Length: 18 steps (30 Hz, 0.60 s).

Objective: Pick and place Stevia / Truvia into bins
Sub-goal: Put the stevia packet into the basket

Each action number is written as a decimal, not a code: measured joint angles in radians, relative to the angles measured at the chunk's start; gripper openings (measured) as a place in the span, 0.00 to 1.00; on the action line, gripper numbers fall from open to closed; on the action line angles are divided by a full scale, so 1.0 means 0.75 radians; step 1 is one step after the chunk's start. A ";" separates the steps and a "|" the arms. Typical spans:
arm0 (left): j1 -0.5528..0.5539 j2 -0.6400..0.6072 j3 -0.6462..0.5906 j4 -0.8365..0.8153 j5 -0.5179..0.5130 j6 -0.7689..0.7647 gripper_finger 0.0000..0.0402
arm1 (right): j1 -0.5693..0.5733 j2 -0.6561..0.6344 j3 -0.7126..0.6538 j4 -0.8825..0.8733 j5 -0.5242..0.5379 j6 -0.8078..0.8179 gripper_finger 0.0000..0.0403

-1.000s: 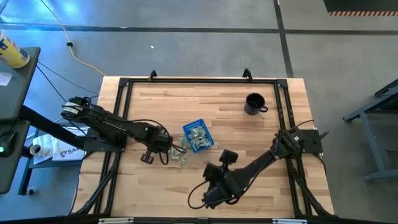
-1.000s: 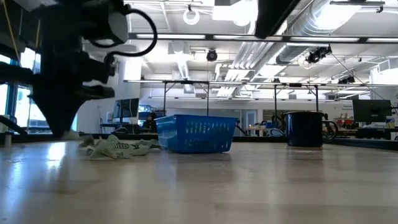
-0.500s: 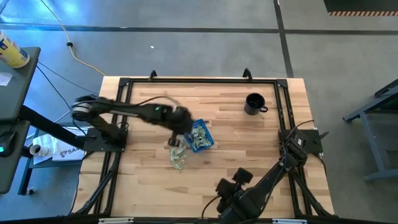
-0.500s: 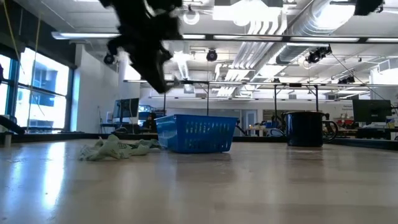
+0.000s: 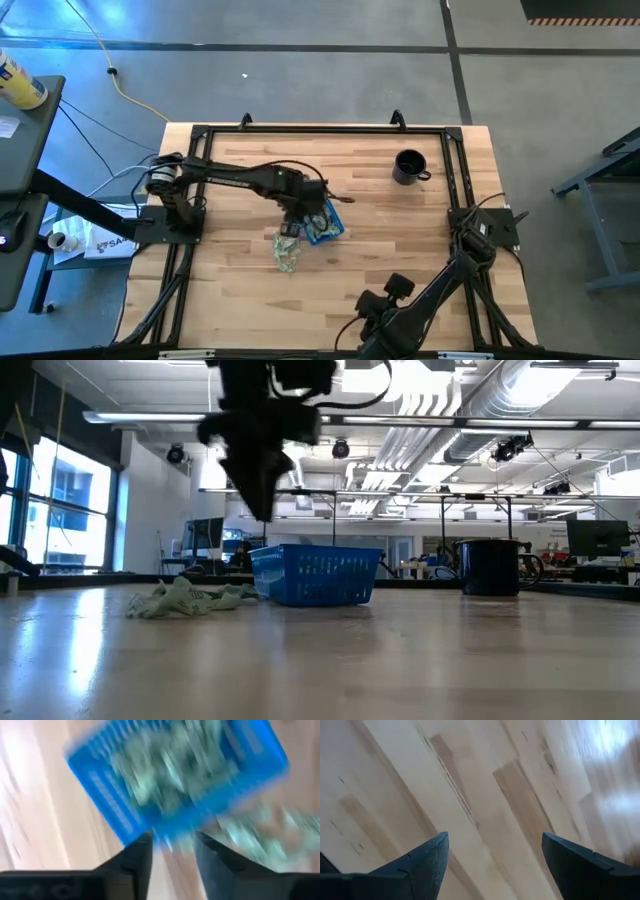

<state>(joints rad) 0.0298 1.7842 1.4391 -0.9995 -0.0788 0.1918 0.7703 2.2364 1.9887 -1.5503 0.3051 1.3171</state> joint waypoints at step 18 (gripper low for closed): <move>-0.185 -0.560 -0.789 0.390 0.113 -0.740 0.51 | -0.210 0.000 -0.012 0.107 0.191 -0.678 0.76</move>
<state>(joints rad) -0.1092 1.3642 0.8476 -0.7072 0.0060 -0.3630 0.6125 2.2364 1.9800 -1.4697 0.4485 0.8085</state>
